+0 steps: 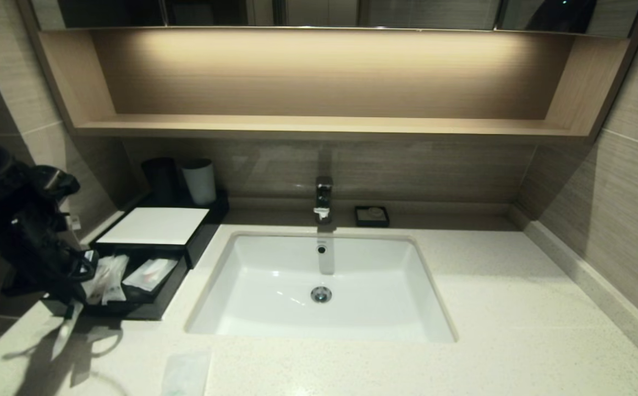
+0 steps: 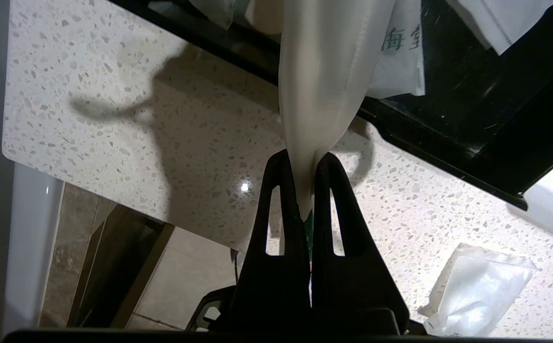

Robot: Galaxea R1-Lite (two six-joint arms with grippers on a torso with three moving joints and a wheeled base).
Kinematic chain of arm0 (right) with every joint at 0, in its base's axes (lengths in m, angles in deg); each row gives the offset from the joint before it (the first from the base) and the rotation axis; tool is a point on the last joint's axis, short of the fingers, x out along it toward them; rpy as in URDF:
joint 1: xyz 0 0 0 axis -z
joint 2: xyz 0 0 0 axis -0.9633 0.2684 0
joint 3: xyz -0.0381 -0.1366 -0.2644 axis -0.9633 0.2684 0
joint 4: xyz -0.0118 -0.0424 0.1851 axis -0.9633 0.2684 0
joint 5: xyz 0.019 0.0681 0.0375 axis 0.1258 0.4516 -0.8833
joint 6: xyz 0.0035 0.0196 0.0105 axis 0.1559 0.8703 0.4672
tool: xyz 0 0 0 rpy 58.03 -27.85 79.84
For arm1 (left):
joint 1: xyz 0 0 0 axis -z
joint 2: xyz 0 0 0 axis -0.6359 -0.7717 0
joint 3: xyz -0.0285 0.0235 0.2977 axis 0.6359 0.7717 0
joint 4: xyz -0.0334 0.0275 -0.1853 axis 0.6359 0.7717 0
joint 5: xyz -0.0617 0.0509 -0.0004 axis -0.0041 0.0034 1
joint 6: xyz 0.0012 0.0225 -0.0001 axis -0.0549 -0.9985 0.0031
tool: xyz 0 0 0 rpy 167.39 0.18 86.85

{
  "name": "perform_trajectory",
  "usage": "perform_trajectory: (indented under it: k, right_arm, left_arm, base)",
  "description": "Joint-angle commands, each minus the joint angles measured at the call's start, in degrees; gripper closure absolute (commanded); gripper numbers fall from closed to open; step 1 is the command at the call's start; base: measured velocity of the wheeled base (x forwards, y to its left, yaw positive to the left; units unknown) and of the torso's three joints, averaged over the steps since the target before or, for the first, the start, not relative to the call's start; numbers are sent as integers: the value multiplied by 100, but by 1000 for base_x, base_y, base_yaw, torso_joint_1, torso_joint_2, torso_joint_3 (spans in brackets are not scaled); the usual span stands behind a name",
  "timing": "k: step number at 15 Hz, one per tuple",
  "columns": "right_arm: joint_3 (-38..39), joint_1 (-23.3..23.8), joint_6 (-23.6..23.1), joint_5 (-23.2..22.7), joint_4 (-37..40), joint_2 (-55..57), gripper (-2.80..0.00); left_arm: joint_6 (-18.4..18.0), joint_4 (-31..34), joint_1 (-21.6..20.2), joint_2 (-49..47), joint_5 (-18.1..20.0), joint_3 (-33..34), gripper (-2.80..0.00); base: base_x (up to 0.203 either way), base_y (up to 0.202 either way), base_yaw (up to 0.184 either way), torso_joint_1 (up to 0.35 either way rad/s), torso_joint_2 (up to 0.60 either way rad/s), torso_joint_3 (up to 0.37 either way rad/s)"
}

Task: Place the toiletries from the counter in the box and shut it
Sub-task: Place the bathroom toiletry into the drawer

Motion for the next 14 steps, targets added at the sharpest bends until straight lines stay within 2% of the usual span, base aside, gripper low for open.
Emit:
perform_trajectory:
  k: [1, 6, 11, 14]
  right_arm:
    - [0, 0, 0, -5, 8, 0, 0]
    - [0, 0, 0, -5, 8, 0, 0]
    - [0, 0, 0, -5, 8, 0, 0]
    - [0, 0, 0, -2, 8, 0, 0]
  left_arm:
    - [18, 137, 29, -91, 4, -22, 0]
    - [51, 160, 98, -452, 4, -425, 0]
    - [60, 160, 39, -1612, 4, -1718, 0]
    - [66, 168, 20, -1920, 3, -2250, 0]
  base:
    - [0, 0, 0, 0, 0, 0]
    - [0, 0, 0, 0, 0, 0]
    - [0, 0, 0, 0, 0, 0]
    - [0, 0, 0, 0, 0, 0]
